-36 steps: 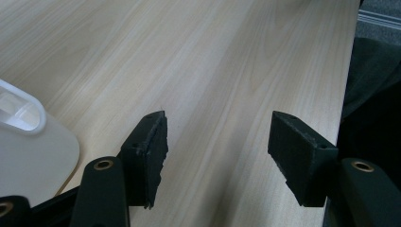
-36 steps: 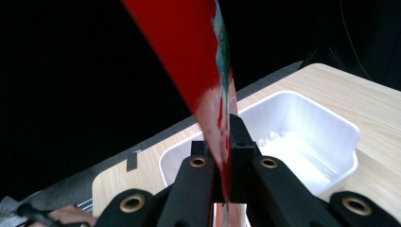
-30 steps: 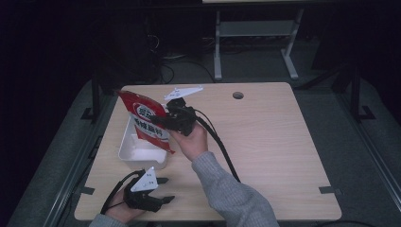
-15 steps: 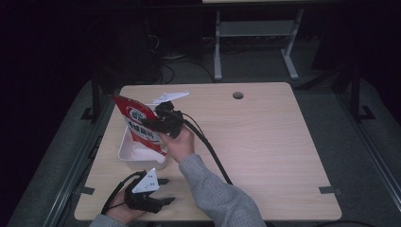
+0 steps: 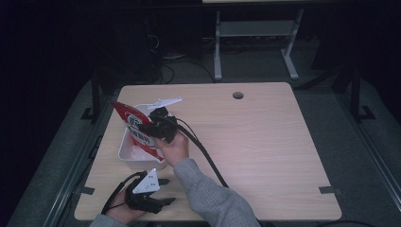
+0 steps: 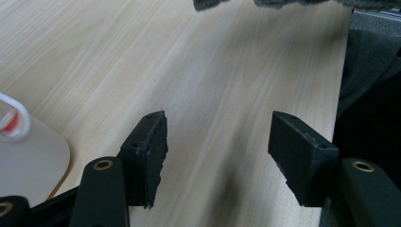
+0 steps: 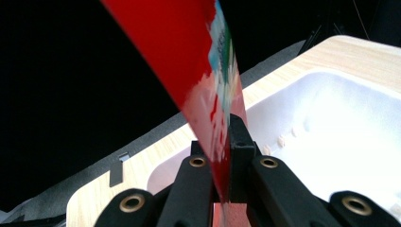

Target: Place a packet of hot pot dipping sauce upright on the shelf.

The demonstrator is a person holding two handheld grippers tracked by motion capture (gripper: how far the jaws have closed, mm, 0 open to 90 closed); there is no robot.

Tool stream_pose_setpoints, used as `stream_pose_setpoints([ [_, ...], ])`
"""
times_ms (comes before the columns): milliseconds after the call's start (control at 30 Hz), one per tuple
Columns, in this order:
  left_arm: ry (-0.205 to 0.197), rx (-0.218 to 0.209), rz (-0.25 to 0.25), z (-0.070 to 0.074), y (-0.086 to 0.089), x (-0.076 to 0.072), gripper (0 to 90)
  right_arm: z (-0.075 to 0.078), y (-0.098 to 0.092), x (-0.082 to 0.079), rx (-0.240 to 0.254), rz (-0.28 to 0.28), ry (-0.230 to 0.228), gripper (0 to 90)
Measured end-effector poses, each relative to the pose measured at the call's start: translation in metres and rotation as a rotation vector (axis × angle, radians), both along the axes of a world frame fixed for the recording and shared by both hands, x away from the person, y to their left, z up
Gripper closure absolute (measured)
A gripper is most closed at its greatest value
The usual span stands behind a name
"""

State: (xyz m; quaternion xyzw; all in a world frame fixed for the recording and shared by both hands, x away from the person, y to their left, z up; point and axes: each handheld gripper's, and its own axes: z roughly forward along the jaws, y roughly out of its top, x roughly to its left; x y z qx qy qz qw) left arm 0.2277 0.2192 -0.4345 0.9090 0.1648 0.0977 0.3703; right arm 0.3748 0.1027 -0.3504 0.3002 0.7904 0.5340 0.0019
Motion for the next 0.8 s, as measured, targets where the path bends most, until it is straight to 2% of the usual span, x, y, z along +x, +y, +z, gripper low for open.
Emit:
stream_pose_setpoints([
  [133,-0.002,0.003,-0.002,0.0,0.0,0.0,37.3,-0.007,0.001,-0.001,-0.004,0.004,0.002,89.3],
  [500,0.002,0.007,-0.004,0.0,-0.001,0.0,37.2,-0.011,-0.005,-0.005,-0.019,0.047,-0.001,87.7],
  [800,0.004,0.011,-0.008,-0.001,-0.002,0.0,37.0,-0.015,-0.012,-0.007,-0.035,0.057,0.001,88.0],
])
